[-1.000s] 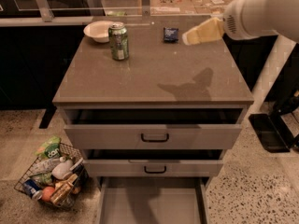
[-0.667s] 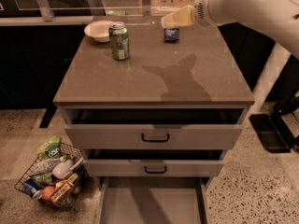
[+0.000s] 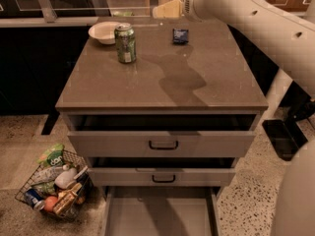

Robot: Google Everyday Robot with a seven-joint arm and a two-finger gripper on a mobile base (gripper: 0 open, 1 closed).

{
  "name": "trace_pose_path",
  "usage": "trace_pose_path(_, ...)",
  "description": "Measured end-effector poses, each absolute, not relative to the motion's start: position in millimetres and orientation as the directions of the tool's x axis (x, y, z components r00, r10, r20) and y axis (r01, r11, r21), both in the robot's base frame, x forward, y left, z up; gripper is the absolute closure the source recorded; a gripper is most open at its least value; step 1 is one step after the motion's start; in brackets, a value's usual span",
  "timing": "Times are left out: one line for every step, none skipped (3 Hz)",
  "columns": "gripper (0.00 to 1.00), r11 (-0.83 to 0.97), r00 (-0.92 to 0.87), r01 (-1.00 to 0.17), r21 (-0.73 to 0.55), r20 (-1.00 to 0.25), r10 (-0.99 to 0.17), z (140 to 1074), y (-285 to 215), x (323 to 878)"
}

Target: Place rxbar blueberry into bottom drawer

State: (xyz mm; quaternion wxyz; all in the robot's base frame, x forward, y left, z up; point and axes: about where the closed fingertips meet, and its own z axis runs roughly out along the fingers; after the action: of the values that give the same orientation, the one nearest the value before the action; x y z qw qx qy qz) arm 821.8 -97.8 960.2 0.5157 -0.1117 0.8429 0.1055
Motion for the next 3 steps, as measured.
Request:
trace_pose_path(0.00,0.969,-0.481,-0.245,0.032,-0.871,-0.093,947.1,-86.8,842.3)
trace_pose_path(0.00,0.969,-0.482,-0.245,0.032,-0.871,-0.093,947.0,-86.8,842.3)
trace_pose_path(0.00,0.968,-0.497,-0.245,0.045,-0.864,-0.085,929.8,-78.5,864.7)
